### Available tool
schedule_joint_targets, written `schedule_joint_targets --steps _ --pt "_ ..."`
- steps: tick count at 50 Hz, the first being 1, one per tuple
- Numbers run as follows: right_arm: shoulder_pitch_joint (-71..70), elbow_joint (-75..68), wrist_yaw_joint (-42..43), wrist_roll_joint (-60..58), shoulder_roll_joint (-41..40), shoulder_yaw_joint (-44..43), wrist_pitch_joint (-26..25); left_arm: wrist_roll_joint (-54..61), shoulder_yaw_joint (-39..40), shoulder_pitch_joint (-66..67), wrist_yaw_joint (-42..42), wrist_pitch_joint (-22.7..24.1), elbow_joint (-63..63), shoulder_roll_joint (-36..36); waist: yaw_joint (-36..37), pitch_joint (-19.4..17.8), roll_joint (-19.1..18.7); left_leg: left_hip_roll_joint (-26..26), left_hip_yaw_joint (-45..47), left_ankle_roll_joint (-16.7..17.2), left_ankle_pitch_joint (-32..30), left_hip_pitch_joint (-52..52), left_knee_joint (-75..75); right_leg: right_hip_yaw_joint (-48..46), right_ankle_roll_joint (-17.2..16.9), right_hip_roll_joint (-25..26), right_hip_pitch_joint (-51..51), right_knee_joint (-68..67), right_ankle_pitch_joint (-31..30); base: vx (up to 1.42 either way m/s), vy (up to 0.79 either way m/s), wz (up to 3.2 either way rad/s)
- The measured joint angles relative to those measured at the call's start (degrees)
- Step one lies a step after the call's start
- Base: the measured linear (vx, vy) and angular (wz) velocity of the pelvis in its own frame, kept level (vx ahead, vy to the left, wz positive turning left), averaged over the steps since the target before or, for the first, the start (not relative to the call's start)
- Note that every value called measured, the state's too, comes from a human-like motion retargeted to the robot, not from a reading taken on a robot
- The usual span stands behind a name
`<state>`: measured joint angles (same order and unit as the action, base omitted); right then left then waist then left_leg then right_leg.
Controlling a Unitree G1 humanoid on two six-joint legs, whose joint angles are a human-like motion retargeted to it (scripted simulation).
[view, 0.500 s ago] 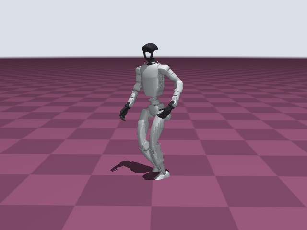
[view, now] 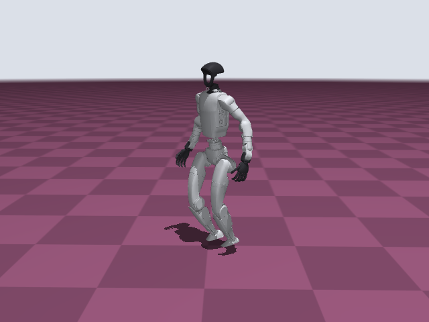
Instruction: Run
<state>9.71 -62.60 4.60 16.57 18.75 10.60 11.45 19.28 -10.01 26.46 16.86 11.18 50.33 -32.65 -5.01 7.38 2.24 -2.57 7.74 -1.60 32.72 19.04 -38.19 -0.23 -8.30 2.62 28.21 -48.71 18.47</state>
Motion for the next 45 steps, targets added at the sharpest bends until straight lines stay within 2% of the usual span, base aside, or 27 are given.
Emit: schedule_joint_targets --steps 3,5,8,10,13,15,18,20,23,27,34,35,37,40,42,45 --pt "-0.42 1.15 -0.15 0.58 -0.4 0.68 0.67 -0.89 0.71 0.65 -1.73 -0.02 2.96 0.29 -1.52 -1.06 2.38 -1.1 1.64 0.08 0.48 -0.15 -1.51 0.55 -0.62 -1.74 3.52 -8.25 -1.0 -0.05 0.01 -0.04" --pt "-2.19 2.17 -0.25 1.21 -0.66 1.5 1.05 -1.9 1.92 -0.48 -3.07 0.41 6.04 0.53 -3.52 -0.19 5.7 -5.24 2.63 -0.47 -3.67 -3.88 8.78 1.7 -0.62 -5.41 7.74 -13.8 -0.59 0.0 0.0 0.0" --pt "-2.61 3.99 0.13 1.08 -0.73 2.33 1.93 -2.98 1.83 -0.96 -5.12 0.3 8.25 1.33 -5.04 -0.47 8.16 -6.26 4.37 -0.35 -2.71 -3.93 7.0 0.96 1.2 -8.74 10.89 -20.68 1.04 0.01 -0.01 -0.15" --pt "-3.88 5.48 0.87 0.62 -0.59 3.09 2.3 -4.08 1.7 -3.76 -7.47 0.65 10.49 2.44 -6.43 0.75 8.94 -8.15 4.33 -0.42 -6.83 -7.99 17.69 1.04 1.8 -9.98 14.41 -22.25 1.07 0.1 0.0 -0.19" --pt "-3.5 6.77 1.61 -0.65 -0.57 4.5 3.09 -5.04 0.3 -6.22 -10.26 1.03 10.65 3.98 -8.42 1.39 11.05 -9.43 5.47 -0.05 -6.42 -8.67 16.93 1.42 2.32 -12.03 16.86 -22.79 2.35 0.09 -0.03 -0.14" --pt "-4.03 7.7 2.3 -2.02 -0.17 5.31 3.35 -6.17 -0.89 -10.4 -13.28 1.47 10.99 5.81 -9.01 2.84 9.25 -9.61 4.72 0.24 -12.28 -14.36 31.32 0.27 2.56 -10.67 19.32 -18.48 1.63 0.19 -0.01 -0.36" --pt "-2.86 8.09 2.51 -3.65 -0.01 6.81 3.81 -7.06 -3.2 -14.27 -15.6 2.81 8.36 7.52 -10.88 4.07 10.66 -11.44 5.32 0.53 -13.46 -16.62 33.92 1.05 1.76 -11.88 21.62 -14.22 1.81 0.16 -0.04 -0.25" --pt "-2.78 8.41 2.71 -5.28 0.6 7.03 3.78 -8.3 -5.41 -18.74 -17.75 3.66 5.95 9.02 -10.74 4.84 6.96 -8.9 5.11 0.84 -14.75 -18.23 39.02 -1.72 1.36 -9.26 22.08 -6.29 -0.16 0.25 -0.02 -0.47" --pt "-1.24 8.04 2.61 -7.03 1.12 8.44 3.54 -9.65 -8.56 -23.06 -18.45 5.67 1.19 9.96 -11.99 6.2 7.34 -10.29 5.61 0.74 -14.74 -19.65 39.68 -0.69 0.04 -10.15 24.28 -2.53 -0.67 0.23 -0.05 -0.39" --pt "0.3 6.97 2.37 -9.16 2.34 9.26 2.65 -10.79 -13.01 -29.68 -18.59 7.67 -5.47 10.16 -12.45 8.36 5.56 -10.05 5.54 0.52 -13.11 -20.98 39.76 -0.97 -0.9 -10.33 25.18 2.66 -0.78 0.32 -0.06 -0.45" --pt "2.31 3.33 1.87 -10.49 4.47 8.55 0.68 -9.44 -19.16 -37.75 -16.86 8.3 -13.16 10.74 -10.63 11.22 2.08 -7.85 2.82 1.38 -12.33 -25.57 34.68 -2.14 0.67 -9.66 20.41 3.02 1.57 0.47 -0.13 -0.65" --pt "2.49 2.74 1.93 -10.36 4.56 8.35 0.5 -9.0 -19.89 -38.12 -16.42 8.18 -13.82 11.01 -10.2 11.28 1.7 -7.29 2.27 1.81 -12.43 -25.8 31.94 -2.31 1.2 -9.29 18.99 2.56 2.35 0.59 -0.19 -0.85" --pt "2.36 1.65 1.97 -9.55 4.58 7.35 0.43 -7.5 -21.64 -38.64 -14.81 7.43 -15.03 11.45 -8.52 7.41 -2.04 -0.33 1.2 4.41 -6.69 -22.27 10.5 -5.95 2.87 -4.51 9.98 6.28 3.61 0.58 -0.19 -0.91" --pt "2.55 1.86 2.55 -8.39 3.64 7.01 0.69 -6.98 -23.32 -36.81 -13.07 7.1 -15.85 12.16 -7.02 6.26 -4.66 5.63 1.17 6.63 -10.93 -16.91 -10.34 -6.45 4.75 -0.22 7.04 4.29 5.95 0.5 -0.17 -0.96" --pt "1.99 3.04 2.87 -6.81 3.2 6.2 1.19 -6.42 -24.1 -35.55 -11.11 6.17 -16.85 12.26 -3.92 4.91 -13.78 18.55 -2.57 9.59 -14.74 -8.68 -28.86 -10.03 7.82 11.42 1.3 16.03 1.62 0.48 -0.15 -1.44" --pt "1.19 5.58 3.95 -5.26 2.3 5.75 2.29 -7.24 -24.65 -32.37 -9.8 5.47 -16.87 12.63 -0.87 3.79 -16.8 24.01 -4.7 8.51 -19.96 -2.03 -43.97 -8.97 10.13 16.69 -1.43 14.84 4.55 0.52 -0.1 -1.16"
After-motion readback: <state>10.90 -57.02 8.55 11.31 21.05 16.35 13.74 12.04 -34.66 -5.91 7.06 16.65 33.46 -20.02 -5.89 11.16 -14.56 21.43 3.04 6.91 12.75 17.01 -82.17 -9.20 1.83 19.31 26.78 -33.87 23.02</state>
